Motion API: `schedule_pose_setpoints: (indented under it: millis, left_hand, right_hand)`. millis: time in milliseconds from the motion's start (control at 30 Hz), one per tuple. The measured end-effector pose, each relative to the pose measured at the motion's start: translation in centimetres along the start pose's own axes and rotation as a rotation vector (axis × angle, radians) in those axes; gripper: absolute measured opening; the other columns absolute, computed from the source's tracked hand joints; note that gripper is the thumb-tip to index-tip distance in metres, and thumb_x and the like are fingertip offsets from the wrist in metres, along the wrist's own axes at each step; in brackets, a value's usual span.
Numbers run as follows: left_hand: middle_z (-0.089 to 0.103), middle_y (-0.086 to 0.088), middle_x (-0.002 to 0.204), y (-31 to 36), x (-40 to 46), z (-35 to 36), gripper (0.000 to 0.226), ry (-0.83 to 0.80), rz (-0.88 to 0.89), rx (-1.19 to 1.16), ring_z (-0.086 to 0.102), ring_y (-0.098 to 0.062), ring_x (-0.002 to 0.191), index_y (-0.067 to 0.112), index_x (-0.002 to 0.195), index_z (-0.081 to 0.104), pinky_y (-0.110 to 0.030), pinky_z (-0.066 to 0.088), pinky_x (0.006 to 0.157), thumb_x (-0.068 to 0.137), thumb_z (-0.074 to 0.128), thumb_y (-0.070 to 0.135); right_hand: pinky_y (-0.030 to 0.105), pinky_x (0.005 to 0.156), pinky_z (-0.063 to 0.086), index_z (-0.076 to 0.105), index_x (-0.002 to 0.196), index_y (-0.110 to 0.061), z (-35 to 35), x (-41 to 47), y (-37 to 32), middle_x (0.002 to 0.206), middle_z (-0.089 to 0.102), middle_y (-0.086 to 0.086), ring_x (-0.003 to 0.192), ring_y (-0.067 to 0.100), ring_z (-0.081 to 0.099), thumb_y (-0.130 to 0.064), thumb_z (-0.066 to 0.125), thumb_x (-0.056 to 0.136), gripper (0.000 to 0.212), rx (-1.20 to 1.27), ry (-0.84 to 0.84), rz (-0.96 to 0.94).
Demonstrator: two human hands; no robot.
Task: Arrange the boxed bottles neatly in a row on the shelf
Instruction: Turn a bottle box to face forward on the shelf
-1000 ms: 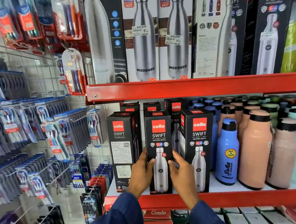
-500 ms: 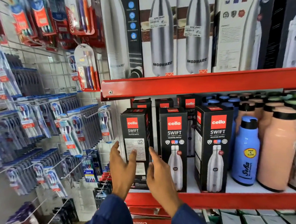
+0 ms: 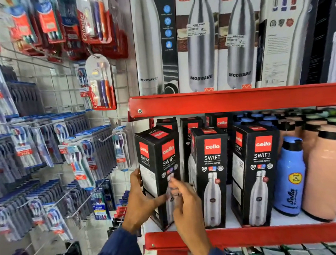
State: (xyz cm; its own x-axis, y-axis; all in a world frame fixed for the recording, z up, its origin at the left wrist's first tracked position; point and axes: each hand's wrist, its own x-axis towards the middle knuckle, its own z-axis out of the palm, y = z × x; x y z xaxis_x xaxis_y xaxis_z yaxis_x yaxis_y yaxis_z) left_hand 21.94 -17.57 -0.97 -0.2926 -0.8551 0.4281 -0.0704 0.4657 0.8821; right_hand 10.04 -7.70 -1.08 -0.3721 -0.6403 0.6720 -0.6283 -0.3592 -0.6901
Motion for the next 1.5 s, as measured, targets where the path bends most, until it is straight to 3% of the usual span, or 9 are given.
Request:
schedule_pose_setpoints:
  millis: [300, 400, 667, 833, 967, 1067, 1133, 1333, 1500]
  left_hand:
    - [0.068, -0.007, 0.132, -0.2, 0.9, -2.1, 0.089, -0.164, 0.016, -0.207, 0.063, -0.024, 0.126, 0.028, 0.140, 0.048, -0.045, 0.053, 0.102, 0.069, 0.082, -0.013]
    - [0.063, 0.002, 0.143, -0.5, 1.0, -1.7, 0.076, -0.234, 0.043, -0.160, 0.059, -0.021, 0.134, 0.027, 0.147, 0.046, -0.047, 0.047, 0.111, 0.084, 0.076, -0.003]
    - [0.054, 0.003, 0.153, -2.6, 1.3, -0.2, 0.067, -0.285, 0.041, -0.135, 0.049, -0.017, 0.143, 0.025, 0.154, 0.037, -0.052, 0.037, 0.121, 0.096, 0.064, 0.005]
    - [0.051, 0.008, 0.155, -3.2, 1.3, 0.6, 0.065, -0.308, 0.041, -0.116, 0.048, -0.011, 0.143, 0.031, 0.156, 0.031, -0.048, 0.038, 0.120, 0.099, 0.060, 0.017]
    - [0.049, 0.014, 0.156, -4.4, 0.5, 0.9, 0.069, -0.282, 0.002, -0.092, 0.045, -0.014, 0.145, 0.038, 0.155, 0.031, -0.048, 0.038, 0.120, 0.096, 0.066, 0.027]
    - [0.043, 0.009, 0.160, -6.0, -1.4, 1.2, 0.079, -0.159, -0.095, -0.103, 0.045, -0.021, 0.145, 0.034, 0.155, 0.034, -0.039, 0.042, 0.117, 0.088, 0.074, 0.033]
    - [0.045, 0.003, 0.158, -6.8, -2.7, 1.7, 0.077, -0.129, -0.132, -0.080, 0.051, -0.023, 0.140, 0.029, 0.153, 0.039, -0.033, 0.048, 0.109, 0.086, 0.078, 0.029]
    - [0.068, 0.034, 0.115, -7.3, -4.1, 3.1, 0.058, -0.004, -0.091, -0.006, 0.067, 0.009, 0.111, 0.044, 0.128, 0.054, -0.021, 0.054, 0.102, 0.086, 0.079, 0.011]
    - [0.067, 0.019, 0.121, -6.9, -4.7, 3.4, 0.059, 0.039, -0.091, 0.015, 0.060, 0.029, 0.098, 0.023, 0.143, 0.054, -0.005, 0.048, 0.096, 0.090, 0.073, 0.006]
  right_hand:
    - [0.004, 0.102, 0.034, 0.032, 0.146, -0.030, 0.1, 0.3, 1.5, 0.137, 0.050, -0.015, 0.124, -0.004, 0.048, -0.031, 0.049, 0.098, 0.051, -0.117, 0.011, 0.040]
    - [0.013, 0.094, 0.049, 0.042, 0.141, -0.031, 0.2, 0.5, 2.4, 0.123, 0.065, -0.014, 0.108, -0.007, 0.059, -0.027, 0.048, 0.098, 0.043, -0.138, 0.025, 0.047]
    - [-0.004, 0.078, 0.042, 0.050, 0.136, -0.017, 0.5, 0.2, 3.7, 0.107, 0.062, -0.016, 0.084, -0.032, 0.049, -0.024, 0.053, 0.096, 0.040, -0.151, 0.056, 0.096]
    - [0.005, 0.082, 0.047, 0.051, 0.135, -0.017, 0.2, 0.1, 4.0, 0.109, 0.072, -0.001, 0.086, -0.008, 0.062, -0.023, 0.053, 0.096, 0.040, -0.181, 0.055, 0.116]
    - [-0.007, 0.077, 0.038, 0.048, 0.138, -0.017, -0.2, -0.7, 4.3, 0.105, 0.059, -0.016, 0.084, -0.030, 0.052, -0.016, 0.055, 0.096, 0.042, -0.160, 0.039, 0.097]
    - [0.006, 0.083, 0.050, 0.040, 0.143, -0.023, -0.2, -1.8, 5.3, 0.117, 0.070, 0.000, 0.093, 0.005, 0.069, -0.020, 0.054, 0.096, 0.049, -0.169, -0.012, 0.168]
    - [0.000, 0.078, 0.046, 0.041, 0.142, -0.020, 0.0, -2.3, 6.0, 0.117, 0.071, 0.006, 0.081, 0.000, 0.068, -0.019, 0.054, 0.096, 0.049, -0.181, -0.026, 0.210]
    - [0.024, 0.051, 0.049, 0.047, 0.139, -0.019, 0.6, -3.3, 7.0, 0.067, 0.070, 0.003, 0.053, 0.014, 0.061, -0.023, 0.053, 0.096, 0.043, -0.229, -0.092, 0.259]
    - [0.027, 0.067, 0.059, 0.049, 0.137, -0.017, 0.6, -3.7, 6.8, 0.082, 0.075, 0.003, 0.072, 0.017, 0.070, -0.022, 0.055, 0.095, 0.042, -0.250, -0.064, 0.250]
